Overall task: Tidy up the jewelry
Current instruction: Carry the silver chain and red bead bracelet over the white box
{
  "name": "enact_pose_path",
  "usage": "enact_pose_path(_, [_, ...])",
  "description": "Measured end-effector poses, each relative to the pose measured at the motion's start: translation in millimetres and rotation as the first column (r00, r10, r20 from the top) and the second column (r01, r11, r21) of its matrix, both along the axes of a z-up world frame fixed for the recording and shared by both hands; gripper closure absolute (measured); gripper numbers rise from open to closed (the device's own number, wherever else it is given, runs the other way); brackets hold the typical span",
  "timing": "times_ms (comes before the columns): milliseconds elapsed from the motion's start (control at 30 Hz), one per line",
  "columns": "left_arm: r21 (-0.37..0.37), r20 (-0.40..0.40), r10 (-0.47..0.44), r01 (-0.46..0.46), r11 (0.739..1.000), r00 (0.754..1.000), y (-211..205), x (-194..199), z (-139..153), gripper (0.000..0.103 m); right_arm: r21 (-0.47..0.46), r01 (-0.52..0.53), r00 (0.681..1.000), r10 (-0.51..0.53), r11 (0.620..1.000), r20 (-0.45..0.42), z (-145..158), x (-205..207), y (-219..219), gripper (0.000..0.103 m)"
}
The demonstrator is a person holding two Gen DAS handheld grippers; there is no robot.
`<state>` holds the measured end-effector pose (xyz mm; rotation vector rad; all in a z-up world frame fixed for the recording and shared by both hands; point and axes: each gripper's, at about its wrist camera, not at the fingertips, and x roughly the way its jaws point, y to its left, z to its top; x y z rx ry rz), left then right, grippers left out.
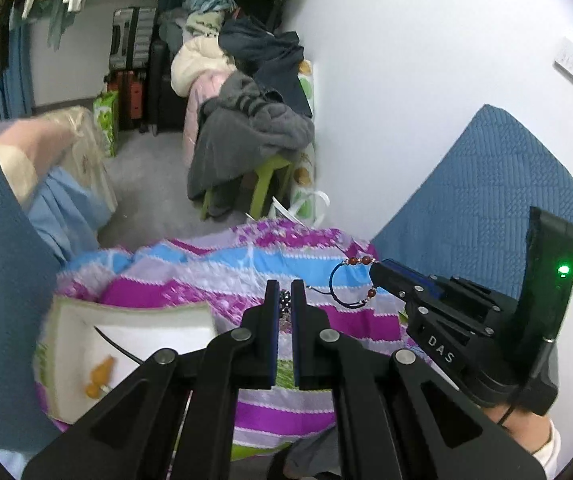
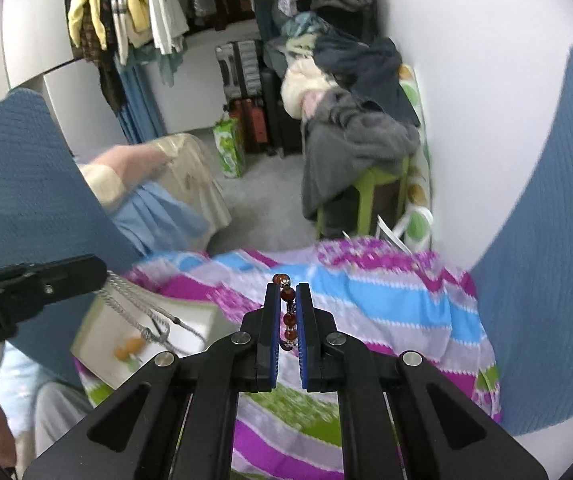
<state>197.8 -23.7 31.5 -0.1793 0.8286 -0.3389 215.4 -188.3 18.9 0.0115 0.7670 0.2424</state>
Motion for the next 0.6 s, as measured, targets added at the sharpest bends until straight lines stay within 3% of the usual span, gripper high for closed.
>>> enact_pose_path(267, [0.021, 0.01, 0.031, -0.031, 0.999, 0.999, 43.1, 7.5, 12.7, 0.099, 0.028, -0.029, 1.0, 0.029, 0.999, 0.01, 13.3, 9.2, 52.4, 0.097])
enact_pose_path(600, [0.046, -0.069, 0.08, -0.077, 0.996, 0.994, 101.8, 17.4, -33.4, 0.099, 0.063, 0.036, 0.999, -0.035, 0.997, -0.015, -13.8, 12.7, 77.9, 0.097])
